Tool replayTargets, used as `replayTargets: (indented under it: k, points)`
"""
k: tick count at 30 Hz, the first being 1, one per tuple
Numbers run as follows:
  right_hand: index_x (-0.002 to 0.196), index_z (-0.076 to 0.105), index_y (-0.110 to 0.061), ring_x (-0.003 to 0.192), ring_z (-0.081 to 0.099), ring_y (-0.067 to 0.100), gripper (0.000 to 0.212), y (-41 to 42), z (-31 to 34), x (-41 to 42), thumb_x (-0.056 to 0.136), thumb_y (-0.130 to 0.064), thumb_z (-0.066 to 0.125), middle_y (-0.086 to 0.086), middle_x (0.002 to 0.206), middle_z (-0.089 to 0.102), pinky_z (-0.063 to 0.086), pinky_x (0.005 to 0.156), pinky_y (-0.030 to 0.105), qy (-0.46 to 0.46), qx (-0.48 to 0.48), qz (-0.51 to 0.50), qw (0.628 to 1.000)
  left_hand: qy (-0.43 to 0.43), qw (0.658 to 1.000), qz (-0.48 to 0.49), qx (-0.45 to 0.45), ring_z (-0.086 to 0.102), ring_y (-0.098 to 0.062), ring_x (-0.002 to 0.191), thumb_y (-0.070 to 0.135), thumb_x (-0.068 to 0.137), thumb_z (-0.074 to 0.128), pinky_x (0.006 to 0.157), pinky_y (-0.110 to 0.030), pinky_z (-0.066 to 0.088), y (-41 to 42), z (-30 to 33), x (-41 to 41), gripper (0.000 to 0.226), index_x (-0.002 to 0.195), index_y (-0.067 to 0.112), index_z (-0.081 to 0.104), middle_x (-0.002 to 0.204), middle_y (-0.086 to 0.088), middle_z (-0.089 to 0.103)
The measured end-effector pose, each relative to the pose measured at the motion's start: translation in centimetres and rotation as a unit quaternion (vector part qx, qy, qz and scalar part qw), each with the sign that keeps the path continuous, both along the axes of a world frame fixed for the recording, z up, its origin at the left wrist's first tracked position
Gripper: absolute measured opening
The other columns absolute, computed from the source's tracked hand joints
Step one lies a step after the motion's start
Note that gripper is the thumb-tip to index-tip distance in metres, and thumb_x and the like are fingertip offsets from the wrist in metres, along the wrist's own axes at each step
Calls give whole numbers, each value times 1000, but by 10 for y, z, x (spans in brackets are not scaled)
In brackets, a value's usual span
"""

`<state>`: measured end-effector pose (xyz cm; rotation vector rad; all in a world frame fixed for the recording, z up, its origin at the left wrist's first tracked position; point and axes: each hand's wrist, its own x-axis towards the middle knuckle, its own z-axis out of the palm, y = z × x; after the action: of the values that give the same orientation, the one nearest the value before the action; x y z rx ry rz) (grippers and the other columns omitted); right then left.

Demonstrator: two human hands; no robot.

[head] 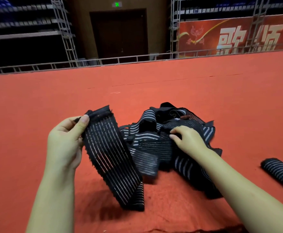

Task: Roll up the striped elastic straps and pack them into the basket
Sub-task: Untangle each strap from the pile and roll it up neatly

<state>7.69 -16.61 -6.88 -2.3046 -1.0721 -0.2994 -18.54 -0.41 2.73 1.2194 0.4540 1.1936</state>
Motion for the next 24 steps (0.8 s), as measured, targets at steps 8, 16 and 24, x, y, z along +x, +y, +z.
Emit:
replayTargets:
  k: [8, 16, 24]
  points:
    - [139, 45, -25, 143, 27, 9, 58, 45, -27, -83, 88, -46, 61, -9, 145, 45, -11, 117, 40, -34, -166, 148, 974, 45, 999, -17, -1, 44, 2, 35, 15, 82, 62, 36, -9, 33, 2, -17, -20, 10, 78, 6, 59, 49, 12, 59]
    - [144, 35, -22, 137, 37, 17, 63, 71, -53, -110, 89, -33, 63, 1, 144, 47, 9, 117, 37, -31, -234, 148, 960, 120, 992, -8, -27, 51, -1, 46, 3, 92, 57, 43, -13, 40, 19, -60, -53, 14, 80, 5, 62, 54, 9, 61]
    - [143, 38, -27, 129, 38, 24, 66, 74, -48, -101, 85, -36, 68, -2, 140, 44, 35, 101, 38, -33, -264, 95, 959, 136, 990, -12, -32, 56, -5, 58, 6, 89, 61, 58, -20, 44, 30, -85, -76, 10, 80, 8, 64, 62, 9, 66]
